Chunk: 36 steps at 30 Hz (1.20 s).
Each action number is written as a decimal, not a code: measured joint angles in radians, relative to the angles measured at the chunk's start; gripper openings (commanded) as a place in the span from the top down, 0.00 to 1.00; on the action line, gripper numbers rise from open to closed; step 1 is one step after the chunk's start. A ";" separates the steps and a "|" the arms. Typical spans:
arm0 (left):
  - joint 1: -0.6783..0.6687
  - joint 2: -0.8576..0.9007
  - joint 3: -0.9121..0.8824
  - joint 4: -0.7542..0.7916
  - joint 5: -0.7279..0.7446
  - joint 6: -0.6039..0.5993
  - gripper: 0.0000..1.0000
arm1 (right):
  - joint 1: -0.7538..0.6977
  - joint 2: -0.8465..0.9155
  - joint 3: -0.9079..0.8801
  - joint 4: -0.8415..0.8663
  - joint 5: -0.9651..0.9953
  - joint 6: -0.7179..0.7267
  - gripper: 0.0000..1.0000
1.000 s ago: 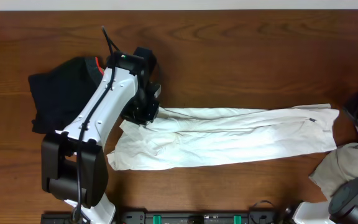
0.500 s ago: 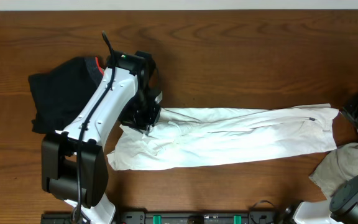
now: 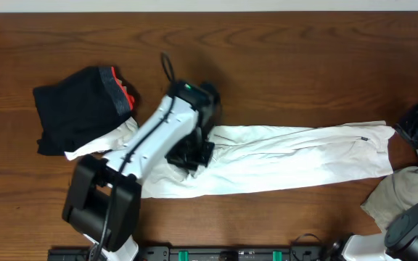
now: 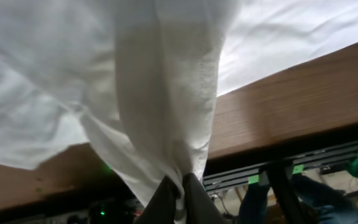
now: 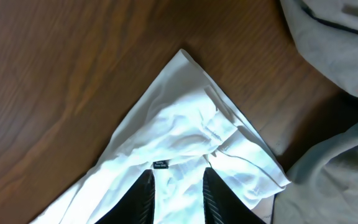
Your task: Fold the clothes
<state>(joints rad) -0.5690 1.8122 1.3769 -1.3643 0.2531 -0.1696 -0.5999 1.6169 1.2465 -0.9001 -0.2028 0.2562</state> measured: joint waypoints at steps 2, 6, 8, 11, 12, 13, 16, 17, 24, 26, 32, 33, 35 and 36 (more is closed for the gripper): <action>-0.014 0.000 -0.019 -0.001 -0.010 -0.027 0.89 | 0.000 0.000 0.000 0.000 0.000 0.000 0.67; -0.014 0.000 -0.027 -0.006 -0.056 -0.063 0.84 | 0.000 0.000 0.000 0.000 -0.003 0.000 0.59; -0.010 0.000 -0.027 -0.008 -0.082 -0.074 0.83 | 0.002 0.000 0.000 -0.001 -0.005 0.000 0.51; 0.002 0.000 -0.027 -0.007 -0.108 -0.083 0.70 | 0.007 0.000 0.000 -0.002 -0.003 -0.006 0.47; 0.008 0.000 -0.027 -0.006 -0.117 -0.087 0.66 | 0.011 0.000 0.000 -0.002 -0.001 -0.009 0.47; 0.015 0.000 -0.027 -0.004 -0.129 -0.090 0.63 | 0.016 0.000 0.000 -0.002 0.002 -0.011 0.47; 0.035 0.000 -0.027 0.006 -0.154 -0.095 0.59 | 0.027 0.008 0.000 0.002 0.017 -0.012 0.47; 0.042 0.000 -0.027 0.012 -0.158 -0.096 0.58 | 0.029 0.015 0.000 0.004 0.018 -0.011 0.47; 0.068 0.000 -0.027 0.084 -0.179 -0.096 0.53 | 0.031 0.167 -0.002 0.018 -0.006 0.000 0.49; 0.068 0.000 -0.027 0.091 -0.179 -0.096 0.52 | 0.031 0.210 -0.006 0.018 -0.023 0.000 0.49; 0.068 0.000 -0.027 0.098 -0.179 -0.096 0.51 | 0.031 0.267 -0.013 0.026 -0.055 0.001 0.48; 0.068 0.000 -0.027 0.105 -0.179 -0.096 0.51 | 0.031 0.267 -0.013 0.035 -0.058 0.001 0.50; 0.068 0.000 -0.027 0.115 -0.179 -0.096 0.51 | 0.031 0.267 -0.013 0.057 -0.061 0.002 0.62; 0.068 0.000 -0.027 0.117 -0.179 -0.096 0.51 | 0.031 0.267 -0.013 0.072 -0.063 0.008 0.72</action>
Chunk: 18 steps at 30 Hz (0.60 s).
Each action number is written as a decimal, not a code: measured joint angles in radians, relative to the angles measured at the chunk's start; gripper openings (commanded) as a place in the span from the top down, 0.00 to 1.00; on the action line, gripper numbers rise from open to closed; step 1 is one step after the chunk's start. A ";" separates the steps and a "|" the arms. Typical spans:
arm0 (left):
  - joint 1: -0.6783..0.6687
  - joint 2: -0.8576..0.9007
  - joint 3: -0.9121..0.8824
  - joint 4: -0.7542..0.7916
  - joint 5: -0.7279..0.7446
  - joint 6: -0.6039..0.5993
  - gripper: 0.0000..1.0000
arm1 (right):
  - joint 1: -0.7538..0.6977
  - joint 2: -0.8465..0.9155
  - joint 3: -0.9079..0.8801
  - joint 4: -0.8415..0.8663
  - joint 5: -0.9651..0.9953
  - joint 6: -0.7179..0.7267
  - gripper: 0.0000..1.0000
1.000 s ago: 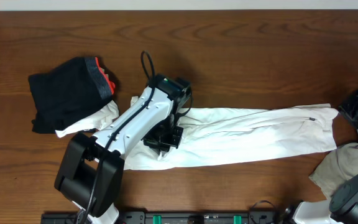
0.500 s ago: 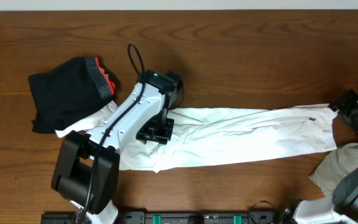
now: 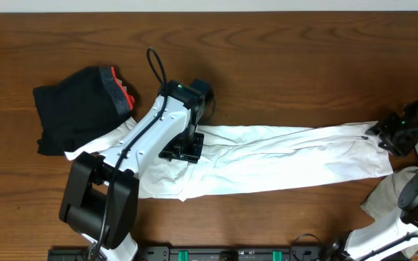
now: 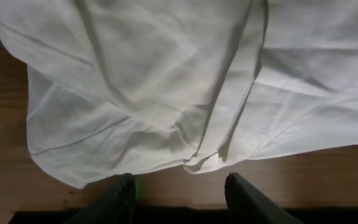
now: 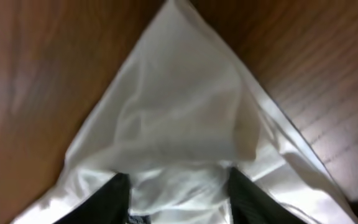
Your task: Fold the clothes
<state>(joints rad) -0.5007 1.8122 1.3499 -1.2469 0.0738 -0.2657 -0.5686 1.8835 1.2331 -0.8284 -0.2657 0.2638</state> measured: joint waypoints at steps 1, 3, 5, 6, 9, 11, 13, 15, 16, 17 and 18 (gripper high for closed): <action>0.000 0.000 0.000 0.000 0.000 0.000 0.51 | 0.000 0.000 0.000 0.013 -0.002 0.000 0.82; 0.000 0.000 0.000 0.001 0.000 0.000 0.51 | 0.001 0.000 0.000 0.032 -0.006 0.005 0.98; 0.000 0.000 0.000 0.001 0.000 0.000 0.51 | 0.002 0.000 0.001 0.038 -0.018 0.012 0.99; 0.000 0.000 0.000 0.002 -0.001 0.000 0.51 | 0.001 0.000 0.002 0.036 -0.031 0.016 0.99; 0.000 0.000 0.000 0.002 -0.003 0.000 0.51 | -0.002 -0.002 0.005 0.022 -0.074 0.016 0.99; 0.000 0.000 0.000 0.002 -0.003 0.000 0.51 | -0.008 -0.016 0.007 0.002 -0.101 0.014 0.99; 0.000 0.000 0.000 0.002 -0.003 0.000 0.51 | -0.016 -0.046 0.007 -0.013 -0.113 0.008 0.99; 0.000 0.000 0.000 0.003 -0.003 0.000 0.51 | -0.024 -0.100 0.008 -0.027 -0.121 -0.005 0.99; 0.000 0.000 0.000 0.004 -0.003 0.000 0.51 | -0.031 -0.124 0.008 -0.032 -0.121 -0.010 0.99; 0.000 0.000 0.000 0.008 -0.003 0.000 0.51 | -0.036 -0.155 0.010 -0.042 -0.119 -0.016 0.99; 0.000 0.000 0.000 0.013 -0.003 0.000 0.51 | -0.042 -0.183 0.011 -0.052 -0.114 -0.020 0.99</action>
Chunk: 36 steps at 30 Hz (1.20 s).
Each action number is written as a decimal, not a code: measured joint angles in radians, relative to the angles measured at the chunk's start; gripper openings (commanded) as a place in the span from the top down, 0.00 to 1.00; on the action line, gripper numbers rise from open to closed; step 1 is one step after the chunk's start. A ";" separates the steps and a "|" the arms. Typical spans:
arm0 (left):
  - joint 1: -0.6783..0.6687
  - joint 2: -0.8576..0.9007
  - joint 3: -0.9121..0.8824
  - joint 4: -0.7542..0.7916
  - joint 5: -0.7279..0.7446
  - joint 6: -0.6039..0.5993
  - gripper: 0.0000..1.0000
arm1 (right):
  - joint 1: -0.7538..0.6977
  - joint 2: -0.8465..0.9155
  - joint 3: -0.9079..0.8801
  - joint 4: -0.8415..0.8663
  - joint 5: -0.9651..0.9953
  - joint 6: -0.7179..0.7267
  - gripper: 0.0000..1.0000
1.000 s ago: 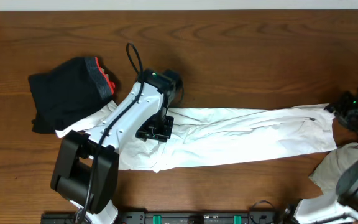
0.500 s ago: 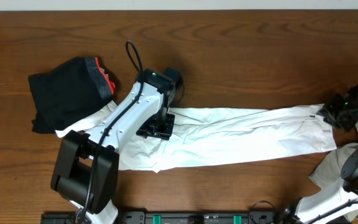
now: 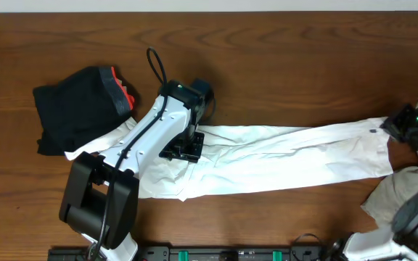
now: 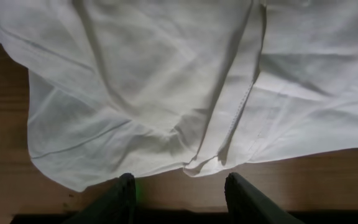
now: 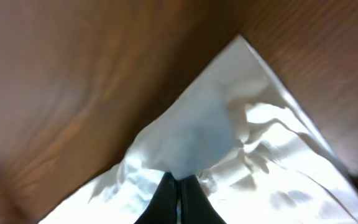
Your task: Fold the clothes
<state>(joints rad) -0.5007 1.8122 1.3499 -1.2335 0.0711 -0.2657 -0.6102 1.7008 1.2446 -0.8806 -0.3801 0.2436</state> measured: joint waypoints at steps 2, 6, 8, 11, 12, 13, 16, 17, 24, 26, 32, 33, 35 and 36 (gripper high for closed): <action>0.000 0.000 0.000 0.008 0.000 0.000 0.51 | -0.009 -0.045 0.005 -0.026 0.020 -0.009 0.98; 0.000 0.000 0.000 0.016 0.000 0.000 0.51 | -0.012 -0.073 0.011 -0.069 0.085 -0.018 0.91; 0.000 0.000 0.000 0.017 0.000 0.000 0.51 | -0.012 -0.071 0.010 -0.073 0.108 -0.021 0.91; 0.000 0.000 0.000 0.017 0.000 0.000 0.51 | -0.012 -0.071 0.010 -0.074 0.138 -0.024 0.88; 0.000 0.000 0.000 0.017 0.000 0.000 0.50 | -0.012 -0.069 0.010 -0.076 0.148 -0.024 0.83; 0.000 0.000 0.000 0.017 0.000 0.000 0.50 | -0.012 -0.069 0.010 -0.077 0.157 -0.023 0.74; 0.000 0.000 0.000 0.017 0.000 0.001 0.46 | -0.012 -0.066 0.010 -0.079 0.179 -0.025 0.60; 0.000 0.000 0.000 0.017 0.000 0.000 0.45 | -0.012 -0.066 0.010 -0.079 0.183 -0.026 0.58; 0.000 0.000 0.000 0.019 0.000 0.004 0.46 | -0.012 -0.056 0.010 -0.026 0.198 -0.035 0.45; 0.000 0.000 0.000 0.014 0.000 0.004 0.46 | -0.012 -0.036 0.010 -0.004 0.198 -0.056 0.39; 0.000 0.000 0.061 -0.067 0.000 0.008 0.46 | -0.012 0.086 0.010 0.074 0.200 -0.113 0.36; 0.000 -0.002 0.084 -0.076 0.000 0.008 0.46 | -0.012 0.114 0.010 0.079 0.200 -0.125 0.35; 0.000 -0.013 0.130 -0.084 0.000 0.008 0.46 | -0.012 0.159 0.009 0.092 0.202 -0.148 0.34; 0.000 -0.023 0.148 -0.085 0.000 0.008 0.43 | -0.012 0.178 0.009 0.095 0.200 -0.160 0.33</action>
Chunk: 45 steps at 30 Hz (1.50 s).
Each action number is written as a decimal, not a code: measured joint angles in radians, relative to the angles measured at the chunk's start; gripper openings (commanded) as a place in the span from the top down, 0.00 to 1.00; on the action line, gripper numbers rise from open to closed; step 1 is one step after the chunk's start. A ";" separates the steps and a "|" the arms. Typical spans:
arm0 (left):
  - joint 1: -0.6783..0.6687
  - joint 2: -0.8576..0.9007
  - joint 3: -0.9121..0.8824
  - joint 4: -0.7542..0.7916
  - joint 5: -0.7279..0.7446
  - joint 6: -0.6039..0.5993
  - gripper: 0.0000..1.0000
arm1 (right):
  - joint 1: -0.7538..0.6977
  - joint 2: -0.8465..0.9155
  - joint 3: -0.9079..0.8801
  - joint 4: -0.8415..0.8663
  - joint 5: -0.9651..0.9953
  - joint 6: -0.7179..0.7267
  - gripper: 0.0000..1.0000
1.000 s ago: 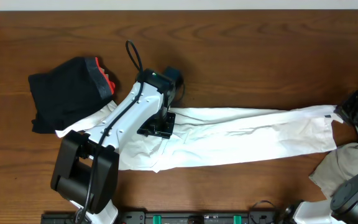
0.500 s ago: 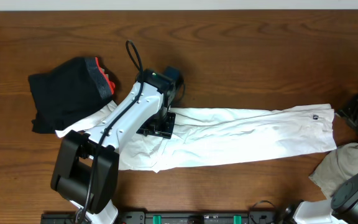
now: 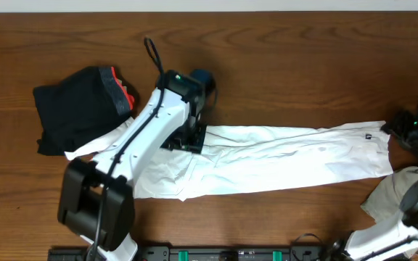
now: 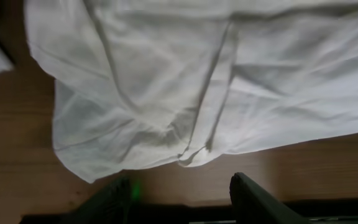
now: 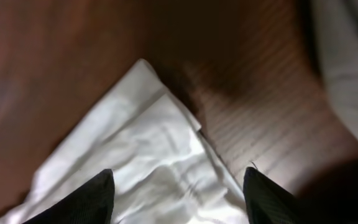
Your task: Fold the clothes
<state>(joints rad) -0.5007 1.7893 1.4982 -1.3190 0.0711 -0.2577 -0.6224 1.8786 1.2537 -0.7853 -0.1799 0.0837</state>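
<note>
A long white garment (image 3: 289,156) lies stretched across the wooden table (image 3: 281,65) from left to right. My left gripper (image 3: 187,138) hovers open over its creased left part (image 4: 166,81), with nothing between the fingers (image 4: 120,199). My right gripper (image 3: 405,130) is open over the garment's right end. In the right wrist view, the pointed corner (image 5: 148,130) lies flat on the wood ahead of the right gripper (image 5: 176,205).
A black garment with a red and grey band (image 3: 78,109) is bunched at the left, with a white edge lying against its lower side. A beige-grey garment (image 3: 401,192) lies at the right front corner, close to my right arm.
My right gripper was shut on the white garment's right corner; now it is open and the corner lies on the table. My left arm has shifted slightly toward the far side, still open.
First my left gripper was shut on a lifted fold of the white garment while the right stood open over the right corner. Then the left was open with the cloth lying flat. The right then gripped the corner, and it is now released with the garment stretched out.
</note>
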 measured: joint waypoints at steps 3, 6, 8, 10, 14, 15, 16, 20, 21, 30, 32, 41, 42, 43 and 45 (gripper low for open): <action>0.000 -0.065 0.054 0.000 0.000 0.003 0.36 | 0.000 0.046 0.000 0.006 -0.003 -0.039 0.31; 0.003 -0.169 0.110 0.008 0.000 0.003 0.32 | 0.000 0.076 -0.001 -0.002 -0.005 -0.069 0.27; 0.010 -0.243 0.141 0.018 0.000 0.004 0.30 | 0.000 0.085 0.003 -0.018 -0.018 -0.098 0.25; 0.023 -0.323 0.163 0.023 0.000 0.003 0.29 | 0.000 0.091 0.009 -0.042 -0.035 -0.129 0.27; 0.045 -0.431 0.171 0.031 0.000 0.012 0.29 | -0.003 0.104 0.024 -0.094 -0.068 -0.176 0.33; 0.048 -0.444 0.171 0.030 0.000 0.016 0.29 | -0.004 0.107 0.027 -0.102 -0.075 -0.185 0.38; 0.051 -0.459 0.171 0.030 0.000 0.022 0.29 | -0.005 0.109 0.028 -0.110 -0.081 -0.194 0.44; 0.054 -0.476 0.171 0.029 0.000 0.035 0.29 | -0.005 0.116 0.028 -0.141 -0.108 -0.206 0.47; 0.054 -0.474 0.171 0.029 0.000 0.039 0.29 | -0.005 0.116 0.028 -0.143 -0.114 -0.209 0.48; 0.054 -0.461 0.171 0.021 0.000 0.058 0.29 | -0.005 0.135 0.020 -0.166 -0.184 -0.256 0.90; 0.054 -0.460 0.171 0.019 0.000 0.065 0.29 | -0.005 0.141 0.019 -0.172 -0.199 -0.257 0.99; 0.054 -0.460 0.171 -0.011 0.000 0.086 0.29 | -0.014 0.146 0.137 -0.274 -0.193 -0.234 0.99; 0.054 -0.460 0.171 -0.011 0.000 0.087 0.29 | -0.017 0.141 0.167 -0.281 -0.185 -0.225 0.99; 0.054 -0.460 0.171 -0.012 0.000 0.089 0.29 | -0.020 0.131 0.199 -0.286 -0.172 -0.216 0.99; 0.054 -0.460 0.171 -0.013 0.000 0.091 0.29 | -0.024 0.097 0.257 -0.301 -0.142 -0.203 0.99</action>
<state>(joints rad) -0.4465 1.3296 1.6688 -1.3315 0.0708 -0.1665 -0.6468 1.9759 1.5112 -1.0859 -0.3222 -0.1192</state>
